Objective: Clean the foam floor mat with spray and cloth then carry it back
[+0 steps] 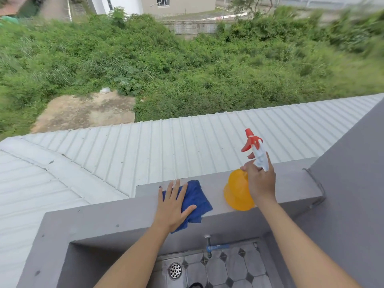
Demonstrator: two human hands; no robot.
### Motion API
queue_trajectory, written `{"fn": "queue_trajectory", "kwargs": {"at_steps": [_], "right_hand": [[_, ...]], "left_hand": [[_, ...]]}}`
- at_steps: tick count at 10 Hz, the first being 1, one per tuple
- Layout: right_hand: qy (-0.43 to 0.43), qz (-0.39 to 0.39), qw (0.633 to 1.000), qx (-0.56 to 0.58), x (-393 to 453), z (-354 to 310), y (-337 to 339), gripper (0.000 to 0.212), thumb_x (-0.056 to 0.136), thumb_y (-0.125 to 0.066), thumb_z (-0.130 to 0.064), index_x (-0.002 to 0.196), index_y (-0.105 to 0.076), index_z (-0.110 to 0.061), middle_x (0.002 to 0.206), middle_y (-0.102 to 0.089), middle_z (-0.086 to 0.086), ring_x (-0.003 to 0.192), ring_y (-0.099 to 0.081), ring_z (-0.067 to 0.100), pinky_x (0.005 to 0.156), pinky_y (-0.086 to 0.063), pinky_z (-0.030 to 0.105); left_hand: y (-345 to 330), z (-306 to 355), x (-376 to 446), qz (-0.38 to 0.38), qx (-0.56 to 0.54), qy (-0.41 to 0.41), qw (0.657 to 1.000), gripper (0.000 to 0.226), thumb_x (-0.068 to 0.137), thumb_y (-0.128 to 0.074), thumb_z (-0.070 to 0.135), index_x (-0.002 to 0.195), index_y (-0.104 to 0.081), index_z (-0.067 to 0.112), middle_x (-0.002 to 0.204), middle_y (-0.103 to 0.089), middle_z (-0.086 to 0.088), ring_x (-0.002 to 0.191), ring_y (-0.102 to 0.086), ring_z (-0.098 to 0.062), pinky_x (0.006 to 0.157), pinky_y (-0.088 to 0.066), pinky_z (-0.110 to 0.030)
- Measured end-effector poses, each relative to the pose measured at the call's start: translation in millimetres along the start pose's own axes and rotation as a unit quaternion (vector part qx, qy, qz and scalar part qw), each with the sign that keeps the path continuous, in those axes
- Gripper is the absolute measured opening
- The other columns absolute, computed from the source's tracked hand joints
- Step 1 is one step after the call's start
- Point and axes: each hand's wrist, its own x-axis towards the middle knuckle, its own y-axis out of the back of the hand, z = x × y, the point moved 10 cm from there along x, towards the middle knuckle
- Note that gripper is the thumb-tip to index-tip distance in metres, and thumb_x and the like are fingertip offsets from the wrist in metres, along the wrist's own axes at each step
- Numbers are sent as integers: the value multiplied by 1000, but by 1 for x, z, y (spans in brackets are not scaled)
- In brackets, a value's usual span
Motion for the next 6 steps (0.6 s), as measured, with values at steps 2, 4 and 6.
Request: {"fn": "queue_trajectory", "kwargs": {"at_steps": [2, 4, 6], "right_hand": [[4, 26, 1000, -8, 1, 6, 6, 37, 77, -47, -18, 111, -59, -9, 77, -64, 17, 52, -43, 8, 44, -35, 11], [-15, 4, 998, -57, 4, 19, 5, 44, 84, -49, -21, 127, -53, -10, 70, -56, 13, 47, -41, 7, 46, -37, 20], [22, -126, 978, -162, -10, -6, 9, 35, 89, -58, -20, 119, -41, -28, 82, -57, 2, 76, -54, 26, 59, -39, 33]], "left_hand": [[4, 7, -7, -31, 44, -84, 995, 94, 75, -6, 85, 153, -6, 33, 161, -10, -3, 148, -9, -28, 118, 2, -49], [0, 10, -20, -56, 58, -60, 995, 99, 74, -14, 89, 152, -11, 29, 159, -10, -8, 145, -20, -37, 116, -5, -49], [37, 23, -42, -52, 7, 21, 998, 109, 58, 6, 88, 151, 11, 31, 160, 17, -4, 148, 16, -27, 118, 6, -48]]}}
